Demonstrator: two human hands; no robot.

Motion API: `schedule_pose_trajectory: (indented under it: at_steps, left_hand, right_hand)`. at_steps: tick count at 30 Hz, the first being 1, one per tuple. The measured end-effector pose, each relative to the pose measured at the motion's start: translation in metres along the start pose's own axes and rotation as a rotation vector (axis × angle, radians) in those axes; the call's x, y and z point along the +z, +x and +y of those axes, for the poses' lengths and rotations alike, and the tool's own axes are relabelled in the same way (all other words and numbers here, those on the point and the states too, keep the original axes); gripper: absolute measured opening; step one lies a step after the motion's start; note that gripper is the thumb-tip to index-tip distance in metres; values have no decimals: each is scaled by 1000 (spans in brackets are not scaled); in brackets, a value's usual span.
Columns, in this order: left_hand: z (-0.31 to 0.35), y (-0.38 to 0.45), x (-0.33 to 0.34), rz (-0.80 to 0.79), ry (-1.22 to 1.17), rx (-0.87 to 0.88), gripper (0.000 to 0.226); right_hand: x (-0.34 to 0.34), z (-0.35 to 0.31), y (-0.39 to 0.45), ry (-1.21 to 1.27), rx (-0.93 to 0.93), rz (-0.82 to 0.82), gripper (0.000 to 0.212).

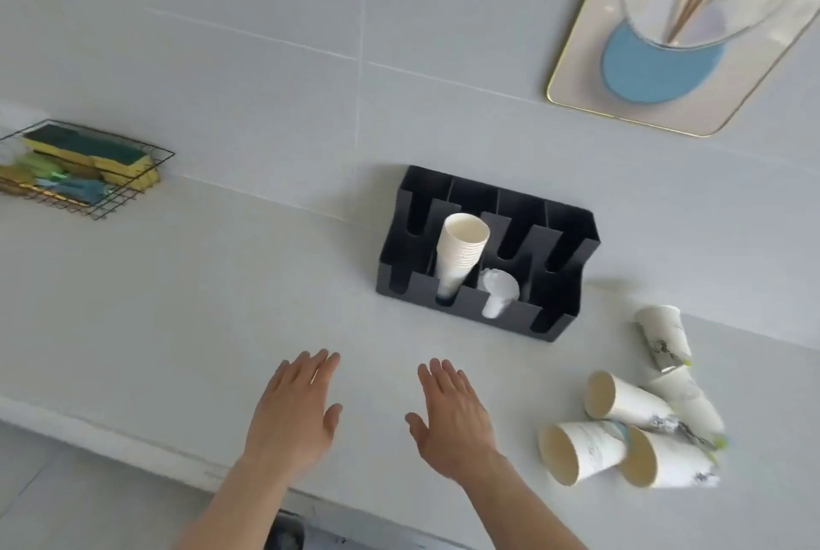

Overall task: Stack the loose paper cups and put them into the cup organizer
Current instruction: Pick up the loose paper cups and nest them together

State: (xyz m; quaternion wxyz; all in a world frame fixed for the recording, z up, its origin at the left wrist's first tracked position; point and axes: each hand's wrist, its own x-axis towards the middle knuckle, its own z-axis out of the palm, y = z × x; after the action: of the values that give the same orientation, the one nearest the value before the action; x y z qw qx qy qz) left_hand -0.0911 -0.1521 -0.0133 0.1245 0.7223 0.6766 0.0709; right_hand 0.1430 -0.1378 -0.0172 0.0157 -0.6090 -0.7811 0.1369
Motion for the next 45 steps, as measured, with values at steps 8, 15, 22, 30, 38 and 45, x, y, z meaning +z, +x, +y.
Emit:
schedule_pose_trajectory:
  at_steps: [8,15,22,30,38,45]
  left_hand:
    - [156,50,27,-64,-2,257,70]
    - [266,51,68,-176,-84,341,88]
    - [321,38,113,-319,-102,261,126]
    - [320,69,119,-288,-95,110,78]
    - [324,68,95,-129,-246,251,94]
    - [331,62,107,-117,-189,281,97]
  right_hand:
    - [-33,149,-55,63,274,126,72]
    - [-43,255,-108,41,439,135,78]
    - [-27,299,-140,47,399,35,96]
    - [-24,310,-92,-31,313,15,104]
    - [-13,315,-118,-135,342,53,109]
    - [-35,313,-125,42,336,272,99]
